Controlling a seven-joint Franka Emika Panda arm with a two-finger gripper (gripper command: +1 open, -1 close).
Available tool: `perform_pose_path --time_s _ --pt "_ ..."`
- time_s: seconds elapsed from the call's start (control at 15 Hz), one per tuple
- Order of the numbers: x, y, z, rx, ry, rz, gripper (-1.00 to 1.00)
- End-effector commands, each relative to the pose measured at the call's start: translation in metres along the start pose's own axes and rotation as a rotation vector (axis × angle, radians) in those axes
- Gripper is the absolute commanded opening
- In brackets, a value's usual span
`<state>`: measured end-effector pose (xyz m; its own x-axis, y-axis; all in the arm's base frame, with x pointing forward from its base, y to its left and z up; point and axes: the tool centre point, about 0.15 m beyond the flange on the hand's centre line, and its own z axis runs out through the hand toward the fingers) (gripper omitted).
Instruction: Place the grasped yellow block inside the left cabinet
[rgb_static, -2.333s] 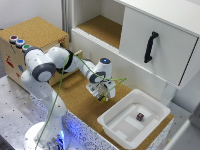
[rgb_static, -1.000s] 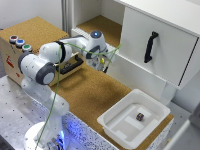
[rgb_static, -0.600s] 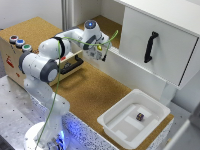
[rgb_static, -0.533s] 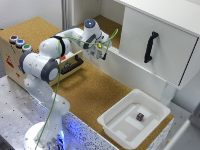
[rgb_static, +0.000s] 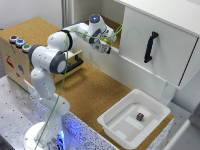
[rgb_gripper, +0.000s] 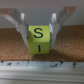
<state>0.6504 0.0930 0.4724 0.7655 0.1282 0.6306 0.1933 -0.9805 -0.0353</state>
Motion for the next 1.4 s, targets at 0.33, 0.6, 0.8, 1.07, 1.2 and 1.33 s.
perform_pose_path --time_s 0.33,0.6,0.8,1.07,1.2,1.33 --pt "0.007 -0.008 0.007 0.007 -0.080 0.041 1.00" --pt "-0.005 -0.024 -0.042 0.032 -0.017 0.031 1.00" --pt "-0.024 -0.023 -0.076 0.065 -0.013 0.021 1.00" --pt "-0.064 0.002 -0.111 0.075 -0.078 0.021 1.00" --pt "-0.093 0.025 -0.115 0.054 -0.143 0.042 1.00" --pt "-0.130 0.055 -0.113 0.020 -0.223 0.088 1.00"
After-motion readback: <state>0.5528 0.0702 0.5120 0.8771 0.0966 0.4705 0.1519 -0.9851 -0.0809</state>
